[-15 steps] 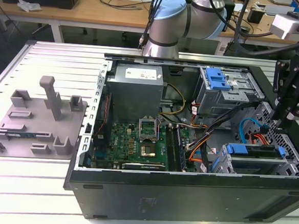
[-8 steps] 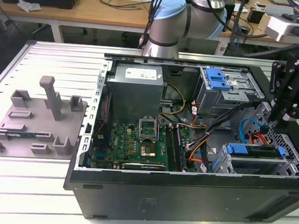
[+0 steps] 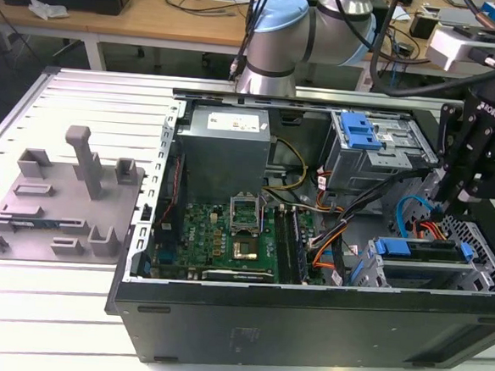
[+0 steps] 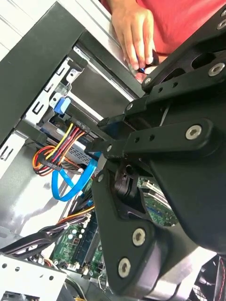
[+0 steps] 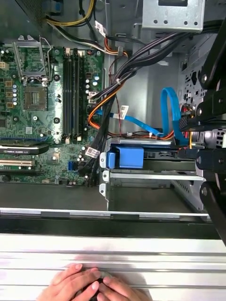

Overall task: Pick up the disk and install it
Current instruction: 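Insert the second disk wire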

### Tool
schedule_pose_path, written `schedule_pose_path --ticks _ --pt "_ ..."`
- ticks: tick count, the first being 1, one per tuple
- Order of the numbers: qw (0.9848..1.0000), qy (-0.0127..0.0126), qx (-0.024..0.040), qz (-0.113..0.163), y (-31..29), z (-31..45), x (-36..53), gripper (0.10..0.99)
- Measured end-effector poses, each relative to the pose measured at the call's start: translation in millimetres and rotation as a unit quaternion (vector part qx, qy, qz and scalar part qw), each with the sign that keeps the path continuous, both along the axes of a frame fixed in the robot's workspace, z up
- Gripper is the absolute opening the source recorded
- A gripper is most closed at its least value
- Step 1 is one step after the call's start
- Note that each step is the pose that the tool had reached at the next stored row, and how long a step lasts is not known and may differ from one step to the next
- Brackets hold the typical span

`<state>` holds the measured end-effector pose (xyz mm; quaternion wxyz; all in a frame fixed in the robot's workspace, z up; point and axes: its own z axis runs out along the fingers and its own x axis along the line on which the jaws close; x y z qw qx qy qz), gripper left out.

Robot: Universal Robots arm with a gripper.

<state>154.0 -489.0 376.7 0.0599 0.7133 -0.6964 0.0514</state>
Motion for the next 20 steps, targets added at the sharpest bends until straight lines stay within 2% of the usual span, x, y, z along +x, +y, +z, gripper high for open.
schedule_pose_path --ticks 10,14,20 --pt "1.0 0.0 -0.0001 -0.002 -1.2 -5.2 -2.6 0.29" --pt "0.9992 0.0001 0.0 -0.041 -1.2 -6.7 -2.8 0.29" --pt "0.9989 0.0001 0.0 -0.046 -2.7 -7.3 -2.7 0.29"
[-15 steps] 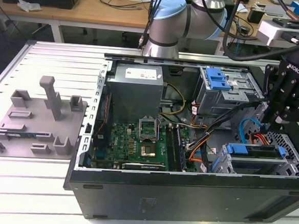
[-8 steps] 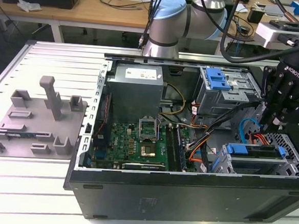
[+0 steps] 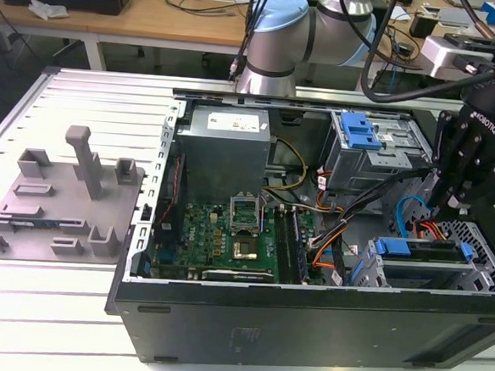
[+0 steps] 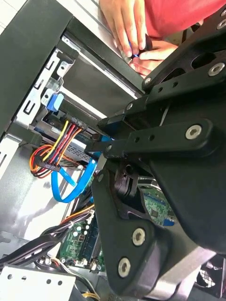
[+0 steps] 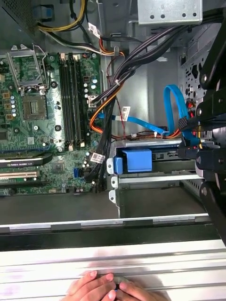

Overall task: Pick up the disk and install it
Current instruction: 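Insert the second disk wire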

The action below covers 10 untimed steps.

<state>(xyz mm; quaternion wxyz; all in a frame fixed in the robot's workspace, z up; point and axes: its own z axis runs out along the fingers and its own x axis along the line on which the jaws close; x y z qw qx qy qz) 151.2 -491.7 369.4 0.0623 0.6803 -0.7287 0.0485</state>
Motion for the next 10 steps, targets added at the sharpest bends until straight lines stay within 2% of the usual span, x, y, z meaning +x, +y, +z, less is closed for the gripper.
schedule_pose_path --ticks 3,10 --pt "1.0 0.0001 0.0 0.003 -2.1 -0.2 0.0 0.29" --pt "0.9999 0.0001 0.0 0.014 -2.4 -0.7 0.0 0.29"
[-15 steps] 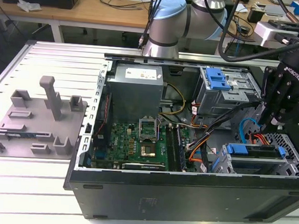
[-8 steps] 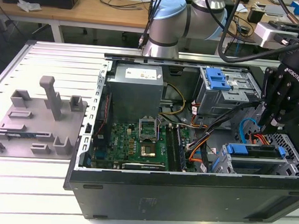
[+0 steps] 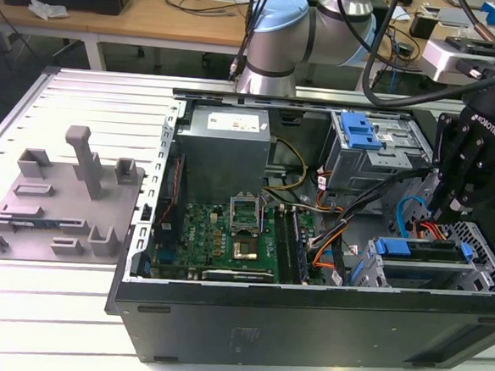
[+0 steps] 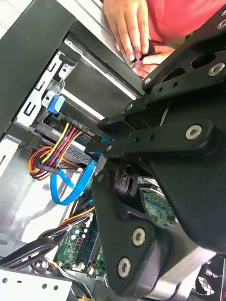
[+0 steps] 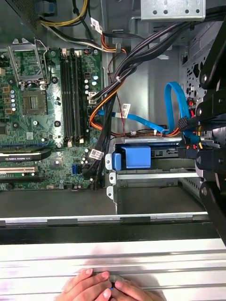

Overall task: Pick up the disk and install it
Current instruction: 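Insert the second disk wire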

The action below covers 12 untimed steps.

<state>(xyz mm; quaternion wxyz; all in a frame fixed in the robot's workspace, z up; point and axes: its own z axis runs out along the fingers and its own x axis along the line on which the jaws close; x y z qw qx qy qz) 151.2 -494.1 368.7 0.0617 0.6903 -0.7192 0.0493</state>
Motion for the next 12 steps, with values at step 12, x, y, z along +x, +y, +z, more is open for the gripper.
schedule_pose_path --ticks 12 --pt "1.0 -0.0013 0.0012 0.0 -1.4 -0.2 -1.2 0.161"
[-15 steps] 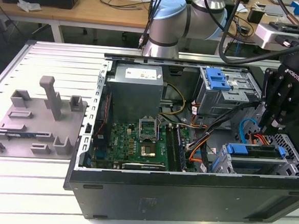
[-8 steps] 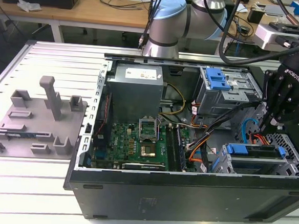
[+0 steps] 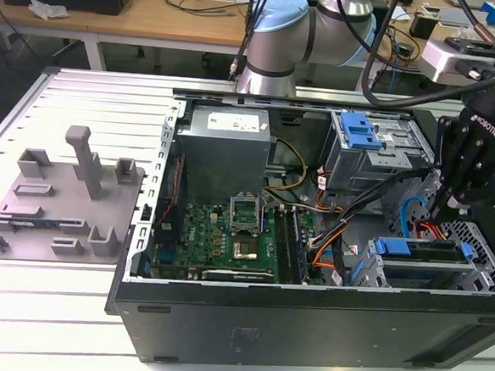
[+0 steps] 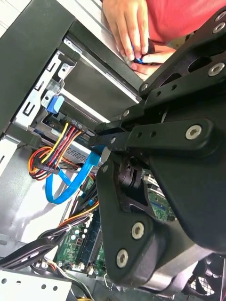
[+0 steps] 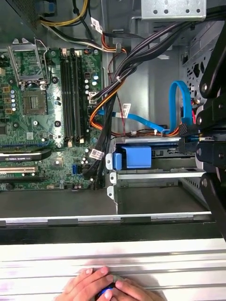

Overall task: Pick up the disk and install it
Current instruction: 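Insert the second disk wire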

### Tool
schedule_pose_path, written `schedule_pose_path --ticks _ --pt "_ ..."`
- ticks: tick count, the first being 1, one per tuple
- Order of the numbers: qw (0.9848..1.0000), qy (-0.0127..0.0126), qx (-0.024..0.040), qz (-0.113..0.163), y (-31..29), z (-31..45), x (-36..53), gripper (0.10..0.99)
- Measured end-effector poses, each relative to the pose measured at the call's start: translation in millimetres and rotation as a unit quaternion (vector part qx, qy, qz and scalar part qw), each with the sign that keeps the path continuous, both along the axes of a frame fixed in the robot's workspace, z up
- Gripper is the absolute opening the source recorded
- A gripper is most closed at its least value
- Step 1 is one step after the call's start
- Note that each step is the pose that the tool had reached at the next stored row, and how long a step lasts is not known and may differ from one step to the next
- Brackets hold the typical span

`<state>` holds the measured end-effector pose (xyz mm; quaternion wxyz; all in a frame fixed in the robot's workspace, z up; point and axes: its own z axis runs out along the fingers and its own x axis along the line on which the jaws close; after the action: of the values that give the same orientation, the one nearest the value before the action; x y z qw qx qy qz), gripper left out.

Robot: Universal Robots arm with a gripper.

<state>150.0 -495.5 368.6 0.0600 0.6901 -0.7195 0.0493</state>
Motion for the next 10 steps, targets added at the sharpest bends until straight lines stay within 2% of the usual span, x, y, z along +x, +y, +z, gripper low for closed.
schedule_pose_path --ticks 2,3,6,10 --pt "1.0 -0.0027 0.006 0.0 -3.6 0.0 -0.7 0.161" --pt "1.0 -0.0032 0.0091 0.0 -6.3 0.0 -1.1 0.161" --pt "0.9999 -0.0035 0.013 0.0 -10.0 0.3 -1.7 0.161" --pt "0.9996 -0.0065 0.0273 0.0 -16.2 0.3 -4.7 0.161"
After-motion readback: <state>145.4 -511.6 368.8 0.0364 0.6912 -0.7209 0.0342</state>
